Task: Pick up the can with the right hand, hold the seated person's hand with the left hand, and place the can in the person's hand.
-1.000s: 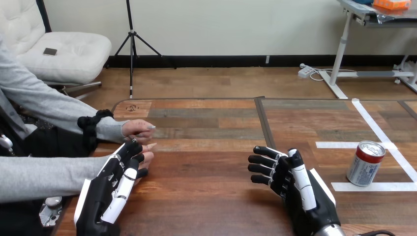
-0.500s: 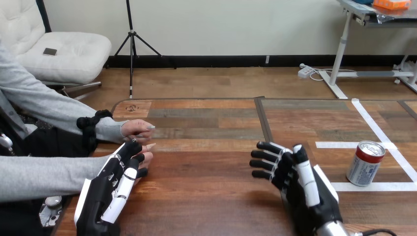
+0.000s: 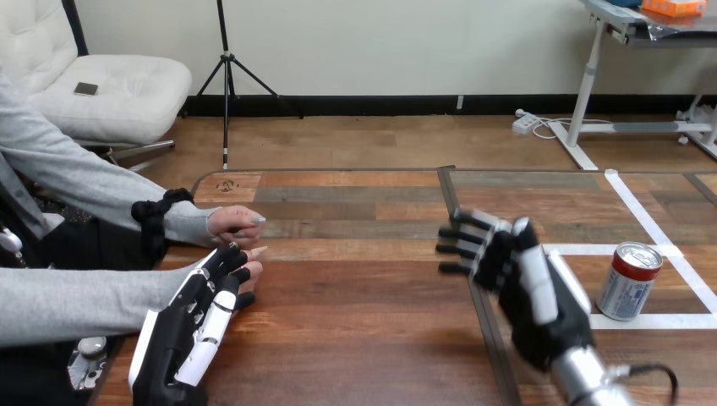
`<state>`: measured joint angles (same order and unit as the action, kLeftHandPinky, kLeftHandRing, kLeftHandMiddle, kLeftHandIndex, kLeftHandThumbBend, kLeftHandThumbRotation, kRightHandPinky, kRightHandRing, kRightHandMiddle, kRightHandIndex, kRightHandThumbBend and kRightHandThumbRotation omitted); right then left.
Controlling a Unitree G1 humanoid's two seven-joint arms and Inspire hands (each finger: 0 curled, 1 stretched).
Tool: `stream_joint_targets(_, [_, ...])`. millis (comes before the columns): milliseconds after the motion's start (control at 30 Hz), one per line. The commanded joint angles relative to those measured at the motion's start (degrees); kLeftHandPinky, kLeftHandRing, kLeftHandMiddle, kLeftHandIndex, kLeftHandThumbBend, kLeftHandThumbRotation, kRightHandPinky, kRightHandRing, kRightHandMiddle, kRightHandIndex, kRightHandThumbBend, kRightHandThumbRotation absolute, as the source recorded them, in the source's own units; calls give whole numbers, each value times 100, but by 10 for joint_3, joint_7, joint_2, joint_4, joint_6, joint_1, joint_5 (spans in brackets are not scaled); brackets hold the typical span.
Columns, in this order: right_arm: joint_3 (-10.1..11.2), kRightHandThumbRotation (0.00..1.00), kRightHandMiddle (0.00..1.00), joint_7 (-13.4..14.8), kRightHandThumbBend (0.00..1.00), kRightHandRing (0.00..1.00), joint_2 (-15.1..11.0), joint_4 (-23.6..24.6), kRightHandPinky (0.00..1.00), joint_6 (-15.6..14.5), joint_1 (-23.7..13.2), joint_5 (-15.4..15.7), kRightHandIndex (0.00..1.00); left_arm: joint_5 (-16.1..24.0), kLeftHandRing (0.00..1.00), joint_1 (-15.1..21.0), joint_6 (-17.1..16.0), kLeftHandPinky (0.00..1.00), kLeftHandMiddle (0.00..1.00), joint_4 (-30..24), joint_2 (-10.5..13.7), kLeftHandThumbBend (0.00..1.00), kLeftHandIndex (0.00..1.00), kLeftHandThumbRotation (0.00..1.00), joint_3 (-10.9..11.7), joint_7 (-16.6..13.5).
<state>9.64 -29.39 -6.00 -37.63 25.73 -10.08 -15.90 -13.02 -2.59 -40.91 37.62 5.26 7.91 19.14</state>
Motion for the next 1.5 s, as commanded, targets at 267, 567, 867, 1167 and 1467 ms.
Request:
stream_joint_targets(267, [37,93,74,15,82,73,-52,19,64,12,-116,-14,75,4,86,43,-14,78,86,-4,-5,26,84,61,1,0])
stream_joint_targets(567, [53,94,73,32,82,72,-69,23,64,6,-138,-17,74,4,86,39,-11,78,86,-9,-6,27,85,61,0,1])
stream_joint_targets(867, [67,94,73,40,81,72,-89,16,64,10,-155,-20,74,1,86,36,-10,79,86,-14,-7,27,85,61,1,3])
stream_joint_targets(1167, [80,95,73,55,83,72,-108,2,64,12,-173,-20,73,1,87,33,-7,79,87,-19,-9,28,85,60,1,0])
stream_joint_targets(1467, [95,94,72,64,84,71,-126,-25,62,21,-189,-23,73,5,86,34,-12,78,86,-16,-10,28,84,60,1,-7])
